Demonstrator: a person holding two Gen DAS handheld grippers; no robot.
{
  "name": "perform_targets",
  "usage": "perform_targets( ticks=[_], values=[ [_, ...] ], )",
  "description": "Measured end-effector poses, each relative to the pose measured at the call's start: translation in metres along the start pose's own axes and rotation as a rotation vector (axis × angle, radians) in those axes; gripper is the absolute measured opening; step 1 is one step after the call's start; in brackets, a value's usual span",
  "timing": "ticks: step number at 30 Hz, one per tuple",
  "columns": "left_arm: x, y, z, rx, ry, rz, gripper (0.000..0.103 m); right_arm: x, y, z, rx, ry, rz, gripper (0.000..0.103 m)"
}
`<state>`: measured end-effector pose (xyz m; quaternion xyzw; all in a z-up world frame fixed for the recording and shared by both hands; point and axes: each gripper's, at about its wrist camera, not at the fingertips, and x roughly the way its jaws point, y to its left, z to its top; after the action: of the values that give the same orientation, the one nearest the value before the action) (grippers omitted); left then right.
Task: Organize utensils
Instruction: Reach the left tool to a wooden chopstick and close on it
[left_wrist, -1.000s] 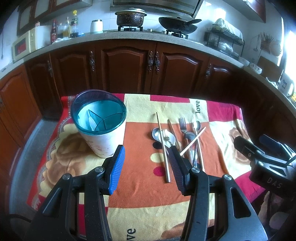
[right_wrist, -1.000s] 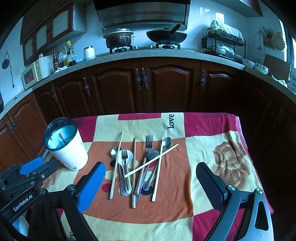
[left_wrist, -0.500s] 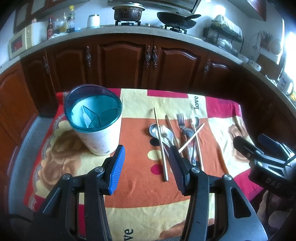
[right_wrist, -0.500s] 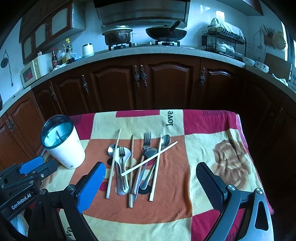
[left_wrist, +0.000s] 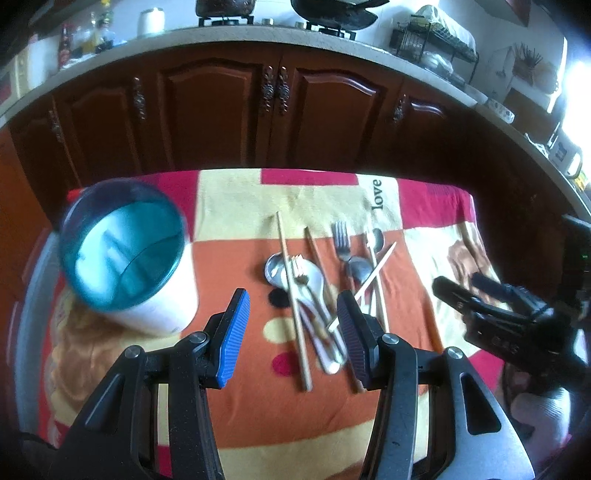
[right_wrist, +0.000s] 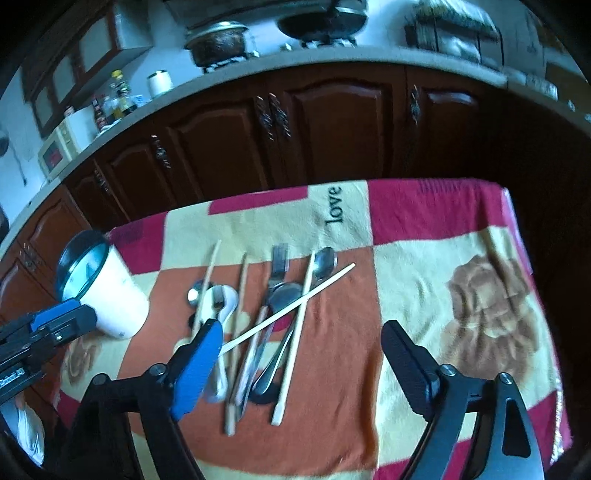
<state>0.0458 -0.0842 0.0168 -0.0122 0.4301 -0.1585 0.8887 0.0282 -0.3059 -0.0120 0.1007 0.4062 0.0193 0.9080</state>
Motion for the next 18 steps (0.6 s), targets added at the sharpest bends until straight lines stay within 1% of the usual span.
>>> perform_targets(
  ticks=[1, 2, 3, 4, 5, 6, 8, 13, 16, 18],
  values=[
    [0.005, -0.002, 0.006, 0.002, 0.001, -0.006, 0.049, 0.009, -0.008, 0.004, 0.029, 0.014, 0.023, 0.080],
    [0.011, -0.004, 0.013, 0.004, 0.007, -0.007, 0.049, 0.018, -0.016, 0.008, 0.064, 0.028, 0.051, 0.076],
    [0.020, -0.006, 0.020, 0.010, 0.023, -0.010, 0.049, 0.028, -0.025, 0.010, 0.100, 0.039, 0.078, 0.068],
    [0.027, -0.007, 0.025, 0.011, 0.035, -0.015, 0.049, 0.037, -0.032, 0.013, 0.141, 0.056, 0.105, 0.064],
    [0.035, -0.008, 0.031, 0.008, 0.048, -0.022, 0.049, 0.046, -0.040, 0.014, 0.181, 0.075, 0.125, 0.057],
    [0.045, -0.008, 0.037, 0.003, 0.067, -0.021, 0.049, 0.056, -0.047, 0.016, 0.208, 0.085, 0.134, 0.055],
    [0.066, -0.005, 0.049, -0.024, 0.110, -0.015, 0.049, 0.071, -0.054, 0.019, 0.252, 0.104, 0.169, 0.054],
    [0.112, -0.003, 0.071, -0.054, 0.176, 0.017, 0.049, 0.099, -0.064, 0.026, 0.293, 0.145, 0.200, 0.053],
    [0.137, -0.004, 0.077, -0.056, 0.208, 0.054, 0.049, 0.112, -0.068, 0.026, 0.310, 0.162, 0.226, 0.052],
    [0.152, -0.004, 0.079, -0.057, 0.223, 0.078, 0.049, 0.124, -0.072, 0.027, 0.328, 0.177, 0.237, 0.049]
  ],
)
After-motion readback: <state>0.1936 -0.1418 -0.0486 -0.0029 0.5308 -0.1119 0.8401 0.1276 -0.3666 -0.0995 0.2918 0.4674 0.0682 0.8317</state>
